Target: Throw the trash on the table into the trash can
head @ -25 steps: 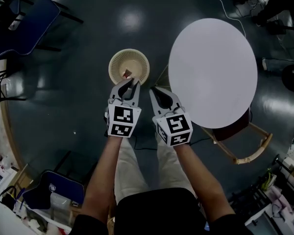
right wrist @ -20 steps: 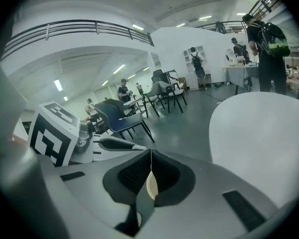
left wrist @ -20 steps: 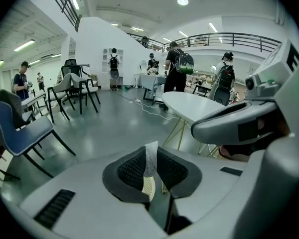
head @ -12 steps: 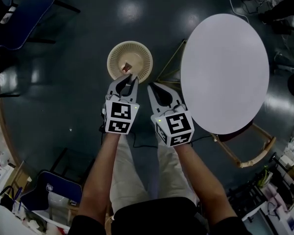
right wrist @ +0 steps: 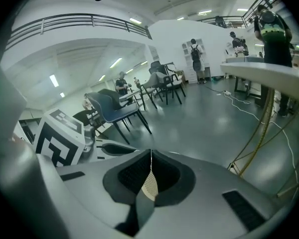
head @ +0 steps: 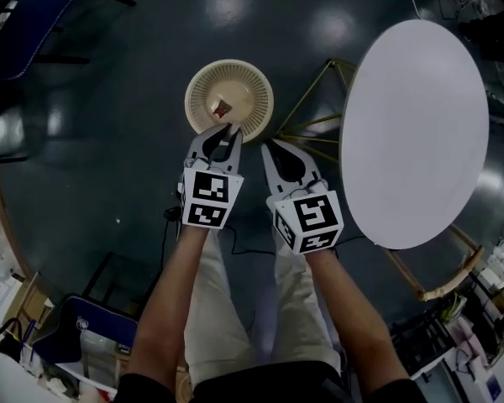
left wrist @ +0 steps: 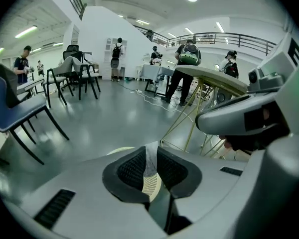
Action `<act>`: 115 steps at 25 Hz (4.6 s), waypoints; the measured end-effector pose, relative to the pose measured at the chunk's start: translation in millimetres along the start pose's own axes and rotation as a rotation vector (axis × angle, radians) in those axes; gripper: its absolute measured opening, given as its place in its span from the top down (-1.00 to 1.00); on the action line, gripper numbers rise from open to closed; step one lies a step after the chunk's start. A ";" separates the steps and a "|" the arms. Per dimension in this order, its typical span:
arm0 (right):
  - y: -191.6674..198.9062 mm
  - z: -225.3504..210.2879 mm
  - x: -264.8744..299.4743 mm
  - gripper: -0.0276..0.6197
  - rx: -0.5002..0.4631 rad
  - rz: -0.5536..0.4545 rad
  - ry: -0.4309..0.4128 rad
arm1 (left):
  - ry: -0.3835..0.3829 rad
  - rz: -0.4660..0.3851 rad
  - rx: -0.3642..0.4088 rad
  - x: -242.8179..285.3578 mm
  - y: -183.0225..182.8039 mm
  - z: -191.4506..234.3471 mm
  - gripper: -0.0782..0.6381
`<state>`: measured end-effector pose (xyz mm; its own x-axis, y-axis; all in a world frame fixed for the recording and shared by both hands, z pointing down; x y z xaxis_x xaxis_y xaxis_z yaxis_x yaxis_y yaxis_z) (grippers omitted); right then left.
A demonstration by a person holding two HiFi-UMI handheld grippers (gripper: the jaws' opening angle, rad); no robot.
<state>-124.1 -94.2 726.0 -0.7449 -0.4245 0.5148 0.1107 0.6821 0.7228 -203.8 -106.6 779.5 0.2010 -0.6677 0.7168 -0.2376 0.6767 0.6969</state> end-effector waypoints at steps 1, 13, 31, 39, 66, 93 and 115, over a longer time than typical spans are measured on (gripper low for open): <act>4.1 -1.2 4.9 0.85 0.000 0.004 -0.001 | 0.001 0.006 -0.009 5.8 5.6 2.6 0.59; 39.9 -17.2 44.3 0.85 0.022 0.062 0.006 | -0.048 0.136 -0.032 85.4 73.6 32.1 0.59; 60.4 -18.8 60.6 0.85 0.024 0.096 0.013 | 0.007 0.129 -0.128 111.1 88.4 40.4 0.18; 49.4 -18.6 52.9 0.85 0.004 0.091 0.019 | 0.002 0.141 -0.098 95.8 83.4 37.9 0.37; -80.6 49.6 -45.2 0.85 -0.026 -0.026 0.012 | 0.097 -0.056 -0.093 -83.0 -75.5 25.2 0.74; -221.9 112.2 -291.4 0.85 -0.286 -0.191 -0.046 | 0.110 -0.384 -0.087 -312.0 -273.5 -121.0 0.74; -279.3 86.3 -452.2 0.85 -0.409 -0.317 -0.158 | -0.047 -0.523 -0.081 -390.5 -351.9 -242.7 0.74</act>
<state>125.0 -41.3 251.5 -0.8696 -0.4560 0.1895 0.0880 0.2344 0.9681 32.0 -8.7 259.9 0.2303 -0.9342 0.2723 -0.0427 0.2699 0.9619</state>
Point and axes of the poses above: the fingertips, and each gripper's own axes: x forward along the fingers, z to its left, y out of its underside, the point moved 3 cm from there along -x, backward along the fingers, and after that the axes turned 15 degrees about -y, right-handed, at the moved point
